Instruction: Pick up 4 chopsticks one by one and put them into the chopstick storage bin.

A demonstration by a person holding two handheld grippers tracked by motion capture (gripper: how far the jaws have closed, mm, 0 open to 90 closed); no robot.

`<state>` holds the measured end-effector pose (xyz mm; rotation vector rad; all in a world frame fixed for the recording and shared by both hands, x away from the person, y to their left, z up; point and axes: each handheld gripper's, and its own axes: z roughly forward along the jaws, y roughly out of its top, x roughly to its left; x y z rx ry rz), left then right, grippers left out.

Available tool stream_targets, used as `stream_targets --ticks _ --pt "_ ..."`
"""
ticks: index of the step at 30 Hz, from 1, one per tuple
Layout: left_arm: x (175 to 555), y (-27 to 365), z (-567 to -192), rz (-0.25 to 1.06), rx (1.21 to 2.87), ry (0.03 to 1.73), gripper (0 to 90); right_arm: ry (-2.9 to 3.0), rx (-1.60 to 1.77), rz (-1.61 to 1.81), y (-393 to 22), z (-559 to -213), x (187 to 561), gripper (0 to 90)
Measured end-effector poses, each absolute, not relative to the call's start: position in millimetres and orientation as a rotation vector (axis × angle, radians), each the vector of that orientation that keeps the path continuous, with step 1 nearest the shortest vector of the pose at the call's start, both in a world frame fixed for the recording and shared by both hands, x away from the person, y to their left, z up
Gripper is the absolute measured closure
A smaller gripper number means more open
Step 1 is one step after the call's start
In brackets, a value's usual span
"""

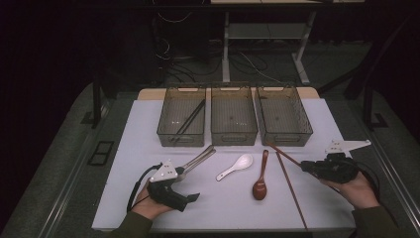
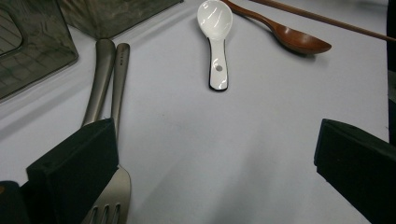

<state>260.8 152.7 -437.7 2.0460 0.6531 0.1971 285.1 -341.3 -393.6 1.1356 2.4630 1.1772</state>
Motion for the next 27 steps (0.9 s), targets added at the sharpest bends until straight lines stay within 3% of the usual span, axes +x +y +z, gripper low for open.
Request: stream_targets --ticks 27 --pt "260.3 152.7 -437.3 0.2 2.048 0.654 0.0 2.464 1.024 1.272 -286.0 -368.0 325.3 84.2"
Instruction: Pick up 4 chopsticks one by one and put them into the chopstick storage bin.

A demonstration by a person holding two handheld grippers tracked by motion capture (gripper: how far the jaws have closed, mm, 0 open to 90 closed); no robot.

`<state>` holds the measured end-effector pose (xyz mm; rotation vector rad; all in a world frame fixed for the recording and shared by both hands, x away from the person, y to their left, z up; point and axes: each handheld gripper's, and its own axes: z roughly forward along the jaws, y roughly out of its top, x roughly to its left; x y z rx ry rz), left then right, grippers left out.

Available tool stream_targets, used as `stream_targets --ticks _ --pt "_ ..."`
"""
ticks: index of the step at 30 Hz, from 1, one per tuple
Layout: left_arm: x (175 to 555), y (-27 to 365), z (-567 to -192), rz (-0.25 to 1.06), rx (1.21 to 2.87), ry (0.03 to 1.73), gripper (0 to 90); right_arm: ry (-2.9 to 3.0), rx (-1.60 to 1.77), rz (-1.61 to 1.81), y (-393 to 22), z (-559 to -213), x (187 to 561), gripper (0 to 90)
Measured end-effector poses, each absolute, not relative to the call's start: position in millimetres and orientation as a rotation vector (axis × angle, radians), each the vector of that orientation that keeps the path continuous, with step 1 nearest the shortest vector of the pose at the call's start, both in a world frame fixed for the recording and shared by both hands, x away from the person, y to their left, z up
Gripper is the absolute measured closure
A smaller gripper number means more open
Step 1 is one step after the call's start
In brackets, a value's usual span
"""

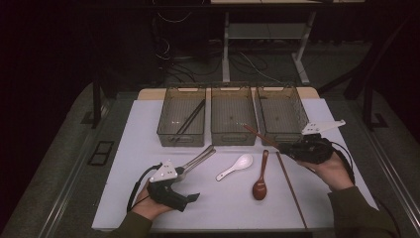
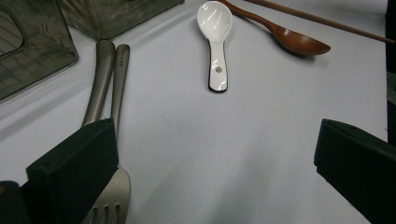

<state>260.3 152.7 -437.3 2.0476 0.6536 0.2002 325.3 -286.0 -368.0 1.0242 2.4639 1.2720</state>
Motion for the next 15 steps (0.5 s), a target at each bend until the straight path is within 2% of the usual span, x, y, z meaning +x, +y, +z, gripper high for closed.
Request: stream_targets --ticks 15 --pt "260.5 153.2 -436.9 0.196 2.039 0.659 0.0 2.46 0.986 1.297 -257.9 -357.9 344.0 84.2"
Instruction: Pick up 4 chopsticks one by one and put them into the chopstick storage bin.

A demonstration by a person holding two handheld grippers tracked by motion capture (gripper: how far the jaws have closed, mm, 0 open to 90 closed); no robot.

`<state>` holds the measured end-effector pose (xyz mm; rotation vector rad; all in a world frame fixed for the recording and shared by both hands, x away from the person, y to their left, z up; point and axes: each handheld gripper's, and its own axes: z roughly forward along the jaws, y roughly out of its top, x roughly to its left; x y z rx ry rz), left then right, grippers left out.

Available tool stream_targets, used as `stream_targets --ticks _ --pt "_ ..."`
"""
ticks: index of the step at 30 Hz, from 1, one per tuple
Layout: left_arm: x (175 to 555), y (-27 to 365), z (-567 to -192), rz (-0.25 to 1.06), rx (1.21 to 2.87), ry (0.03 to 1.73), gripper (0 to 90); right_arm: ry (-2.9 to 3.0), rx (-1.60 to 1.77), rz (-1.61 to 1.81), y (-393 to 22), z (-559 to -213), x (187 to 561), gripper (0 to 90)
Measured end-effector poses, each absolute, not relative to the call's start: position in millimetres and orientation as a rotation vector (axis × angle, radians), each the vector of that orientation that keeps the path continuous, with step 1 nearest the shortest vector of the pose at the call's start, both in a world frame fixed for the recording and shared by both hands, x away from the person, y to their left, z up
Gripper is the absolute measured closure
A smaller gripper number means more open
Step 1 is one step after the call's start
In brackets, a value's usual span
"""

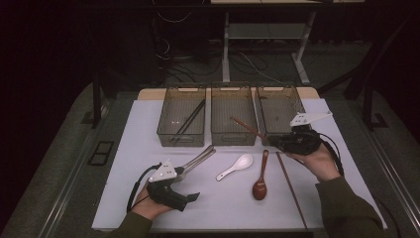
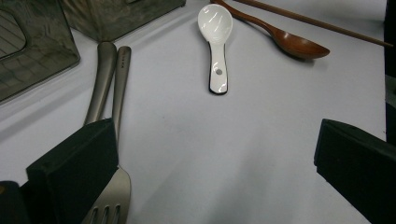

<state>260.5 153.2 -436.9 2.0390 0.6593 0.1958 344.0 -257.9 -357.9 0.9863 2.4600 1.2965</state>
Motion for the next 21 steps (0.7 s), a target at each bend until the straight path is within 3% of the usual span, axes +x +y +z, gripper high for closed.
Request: stream_targets --ticks 21 --pt "260.3 152.6 -436.2 0.197 2.028 0.648 0.0 2.479 0.909 1.307 -200.1 -335.8 378.7 84.2"
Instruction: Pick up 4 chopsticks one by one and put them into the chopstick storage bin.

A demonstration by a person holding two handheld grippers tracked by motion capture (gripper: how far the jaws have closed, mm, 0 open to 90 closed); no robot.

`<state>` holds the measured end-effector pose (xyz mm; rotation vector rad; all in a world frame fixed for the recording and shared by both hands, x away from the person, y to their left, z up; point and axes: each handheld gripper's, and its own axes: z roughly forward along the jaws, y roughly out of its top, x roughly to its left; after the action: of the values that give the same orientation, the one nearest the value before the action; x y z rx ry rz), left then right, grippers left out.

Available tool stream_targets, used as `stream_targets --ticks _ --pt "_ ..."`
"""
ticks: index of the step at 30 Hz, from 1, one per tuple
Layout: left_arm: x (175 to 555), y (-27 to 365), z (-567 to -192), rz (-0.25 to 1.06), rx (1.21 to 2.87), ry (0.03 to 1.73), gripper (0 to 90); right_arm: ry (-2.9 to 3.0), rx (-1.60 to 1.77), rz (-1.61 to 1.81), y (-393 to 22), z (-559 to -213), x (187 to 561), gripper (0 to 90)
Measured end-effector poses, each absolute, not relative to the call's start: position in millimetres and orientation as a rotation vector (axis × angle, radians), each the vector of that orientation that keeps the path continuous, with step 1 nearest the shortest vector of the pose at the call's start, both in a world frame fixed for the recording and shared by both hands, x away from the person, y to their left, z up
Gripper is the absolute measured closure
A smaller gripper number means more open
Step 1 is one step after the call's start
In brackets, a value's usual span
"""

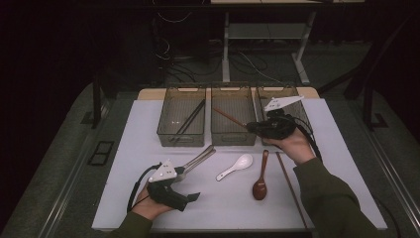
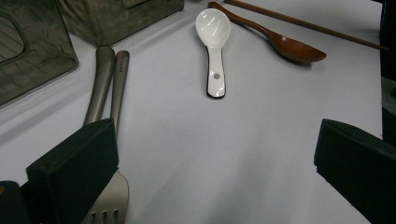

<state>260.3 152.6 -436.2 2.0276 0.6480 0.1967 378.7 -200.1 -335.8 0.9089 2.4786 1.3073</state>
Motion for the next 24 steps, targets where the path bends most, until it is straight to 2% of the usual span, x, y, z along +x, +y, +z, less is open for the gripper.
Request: stream_targets --ticks 24 --pt "258.8 150.6 -436.1 0.207 2.035 0.64 0.0 2.497 0.96 1.236 -125.1 -338.6 429.7 84.2"
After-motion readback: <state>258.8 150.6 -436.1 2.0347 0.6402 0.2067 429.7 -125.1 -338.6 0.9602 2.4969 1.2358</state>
